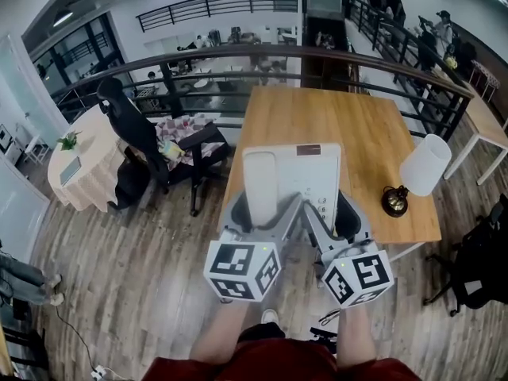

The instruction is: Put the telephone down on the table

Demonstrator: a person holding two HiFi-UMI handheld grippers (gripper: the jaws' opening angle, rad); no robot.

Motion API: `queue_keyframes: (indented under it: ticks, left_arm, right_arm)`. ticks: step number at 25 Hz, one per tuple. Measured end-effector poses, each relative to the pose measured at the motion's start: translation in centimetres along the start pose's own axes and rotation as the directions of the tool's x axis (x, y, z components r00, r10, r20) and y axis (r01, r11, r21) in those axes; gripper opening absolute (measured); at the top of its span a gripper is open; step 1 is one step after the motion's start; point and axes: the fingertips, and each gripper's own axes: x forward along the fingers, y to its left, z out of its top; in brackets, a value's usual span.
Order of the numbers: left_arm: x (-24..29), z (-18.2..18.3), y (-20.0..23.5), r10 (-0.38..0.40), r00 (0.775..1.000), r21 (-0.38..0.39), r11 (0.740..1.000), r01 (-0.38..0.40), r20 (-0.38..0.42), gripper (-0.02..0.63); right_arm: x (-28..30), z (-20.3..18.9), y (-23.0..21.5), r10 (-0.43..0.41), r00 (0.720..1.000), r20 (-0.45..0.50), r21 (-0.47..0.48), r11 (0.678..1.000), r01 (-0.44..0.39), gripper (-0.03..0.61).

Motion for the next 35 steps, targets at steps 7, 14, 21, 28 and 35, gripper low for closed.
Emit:
queue_keyframes:
  ticks: [7,14,21,28,35]
  left_arm:
    - [2.1,-0.3,4.6,-0.003,1.000,-0.020,1.000,0.003,-0.016,0.413]
    - [3.9,-2.0,6.5,0.008,0.999,-0.045,0.999,-0.010,-0.053,0.412]
    - [6.1,-5.0,8.4,0.066,0.993,-0.078,0.994,-0.074,-0.100,0.413]
    - [8.9,-8.5,11.1,0.128,0.978,-0.102,0.984,-0.146,-0.164,0.413]
    - [11.1,-13.4,13.7,0.188,0.949,-0.130,0.965,-0.226,-0.254,0.413]
  right_arm:
    - [4.6,-1.8,0.5,-0.013,1.000,-0.027,-0.001,1.000,0.013,0.268]
    - [6.6,-3.9,-0.4,-0.013,0.998,-0.065,0.017,1.000,0.014,0.268]
    - [8.8,-7.1,-2.3,0.031,0.991,-0.130,0.048,0.999,-0.025,0.268]
    - [11.7,-11.3,-4.3,0.073,0.977,-0.202,0.101,0.993,-0.054,0.268]
    - [13.9,-16.7,-6.2,0.122,0.952,-0.281,0.167,0.983,-0.077,0.268]
